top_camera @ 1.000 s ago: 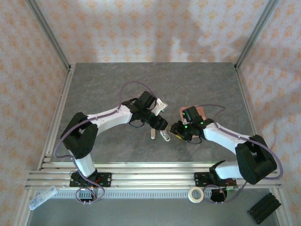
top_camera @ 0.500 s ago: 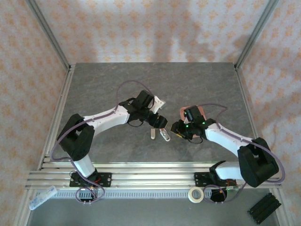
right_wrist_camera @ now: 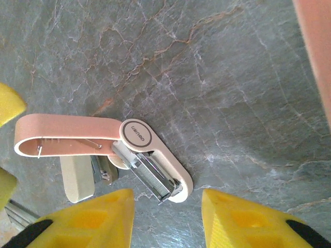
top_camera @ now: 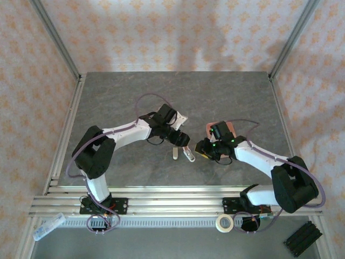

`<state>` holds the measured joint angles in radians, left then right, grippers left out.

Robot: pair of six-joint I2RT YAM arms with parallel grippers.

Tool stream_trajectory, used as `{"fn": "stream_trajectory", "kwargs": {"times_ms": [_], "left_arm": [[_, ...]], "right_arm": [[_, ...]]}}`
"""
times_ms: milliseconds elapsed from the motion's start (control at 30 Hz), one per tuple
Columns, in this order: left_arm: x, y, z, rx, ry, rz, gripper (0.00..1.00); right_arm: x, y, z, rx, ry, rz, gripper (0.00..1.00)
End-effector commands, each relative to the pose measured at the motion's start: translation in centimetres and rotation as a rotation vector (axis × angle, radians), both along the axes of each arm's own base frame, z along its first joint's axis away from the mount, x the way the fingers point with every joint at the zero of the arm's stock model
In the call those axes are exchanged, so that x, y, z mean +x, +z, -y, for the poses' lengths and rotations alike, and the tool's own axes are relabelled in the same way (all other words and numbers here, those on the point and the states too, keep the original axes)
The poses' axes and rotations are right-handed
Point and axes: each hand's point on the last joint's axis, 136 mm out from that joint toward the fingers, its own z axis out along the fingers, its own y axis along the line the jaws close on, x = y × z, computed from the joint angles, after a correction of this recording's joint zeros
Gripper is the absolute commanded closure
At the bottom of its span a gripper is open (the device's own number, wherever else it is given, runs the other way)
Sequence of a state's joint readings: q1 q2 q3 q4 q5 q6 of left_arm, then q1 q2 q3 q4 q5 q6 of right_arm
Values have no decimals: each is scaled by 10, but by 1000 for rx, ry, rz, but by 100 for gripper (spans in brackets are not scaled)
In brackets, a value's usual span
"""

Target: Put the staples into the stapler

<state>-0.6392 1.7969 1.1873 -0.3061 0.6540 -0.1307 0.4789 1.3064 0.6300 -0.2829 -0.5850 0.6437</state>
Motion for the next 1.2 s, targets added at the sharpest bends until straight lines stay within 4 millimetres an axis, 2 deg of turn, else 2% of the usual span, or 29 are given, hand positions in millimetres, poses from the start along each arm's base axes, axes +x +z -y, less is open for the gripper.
{"fn": "stream_trajectory", "kwargs": {"times_ms": [0, 300, 433, 567, 767, 900, 1000, 1067, 1167], "left_arm": [[-16, 7, 16, -40, -81, -32, 42], [-26, 13, 20, -48, -133, -25, 45], [-35, 17, 24, -67, -171, -26, 46], [-49, 16, 33, -69, -222, -35, 46], [-65, 14, 39, -56, -286, -54, 46], [-56, 20, 35, -59, -242, -20, 45], [-32, 31, 24, -107, -114, 21, 44], [-12, 39, 8, -142, 13, 62, 44], [7, 46, -19, -165, 158, 114, 45]], "right_arm": [[-7, 9, -13, 9, 126, 64, 61], [-32, 3, 1, -125, 216, 13, 64], [-31, 6, 15, -164, 154, 47, 64], [-30, 0, 33, -238, 72, 28, 64], [-22, 18, 43, -202, -14, 104, 63], [-19, 28, 33, -157, 14, 122, 63], [-14, 37, 21, -121, 43, 139, 63], [-10, 43, 12, -110, 70, 151, 64], [-3, 47, -1, -118, 117, 150, 69]]}}
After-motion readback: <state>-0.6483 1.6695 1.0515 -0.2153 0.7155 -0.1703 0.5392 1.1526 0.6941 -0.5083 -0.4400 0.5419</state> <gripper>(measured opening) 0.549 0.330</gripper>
